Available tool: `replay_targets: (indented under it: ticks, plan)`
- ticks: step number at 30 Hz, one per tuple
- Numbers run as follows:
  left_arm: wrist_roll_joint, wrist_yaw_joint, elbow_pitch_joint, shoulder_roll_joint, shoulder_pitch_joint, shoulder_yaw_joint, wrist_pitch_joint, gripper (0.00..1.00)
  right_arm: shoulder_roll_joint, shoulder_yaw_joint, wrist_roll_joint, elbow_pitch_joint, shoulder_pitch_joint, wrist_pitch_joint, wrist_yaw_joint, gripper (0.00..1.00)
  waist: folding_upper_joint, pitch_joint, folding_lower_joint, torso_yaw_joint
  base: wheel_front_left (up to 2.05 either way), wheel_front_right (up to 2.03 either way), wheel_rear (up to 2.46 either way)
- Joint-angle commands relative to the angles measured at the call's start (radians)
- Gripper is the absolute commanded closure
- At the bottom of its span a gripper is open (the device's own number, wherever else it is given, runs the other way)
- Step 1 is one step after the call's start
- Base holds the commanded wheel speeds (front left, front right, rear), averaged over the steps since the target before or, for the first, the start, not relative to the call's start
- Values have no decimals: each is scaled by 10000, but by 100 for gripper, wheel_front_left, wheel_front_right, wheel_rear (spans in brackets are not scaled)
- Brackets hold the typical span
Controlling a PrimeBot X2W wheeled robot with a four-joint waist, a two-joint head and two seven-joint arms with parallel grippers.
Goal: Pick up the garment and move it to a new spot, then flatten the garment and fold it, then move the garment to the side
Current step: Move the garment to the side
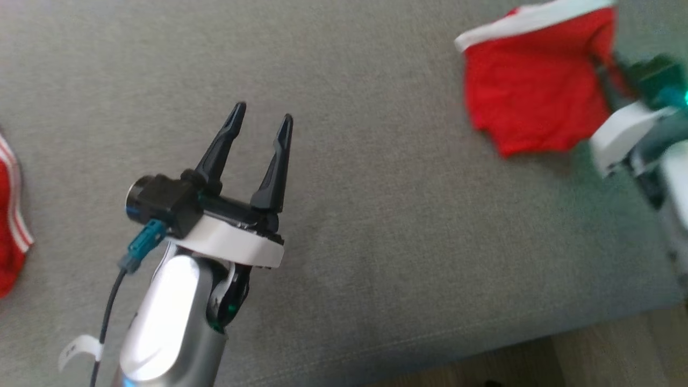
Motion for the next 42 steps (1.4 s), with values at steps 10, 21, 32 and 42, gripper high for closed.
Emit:
replay_targets:
  ticks: [10, 21, 32, 42]
  plan:
    - [-68, -59, -347, 313, -721, 98, -92, 0, -574, -1718, -92, -852, -229, 1037, 65, 100, 0, 731, -1, -300, 0, 0, 0]
    - [-208, -62, -328, 461, -663, 191, -92, 0, -368, -2446, -63, -1326, 316, 1383, 65, 100, 0, 786, -1, -162, 0, 0, 0]
    - [-260, -62, -292, 389, -443, 312, -92, 0, 423, -2231, 2519, -2899, 626, 2386, 65, 100, 0, 574, -1, -115, 0, 0, 0]
    - [-274, -63, -362, 360, -481, 239, -92, 0, 65, -3410, 2780, -2667, 968, 3294, 65, 100, 0, 796, -1, 98, 0, 0, 0]
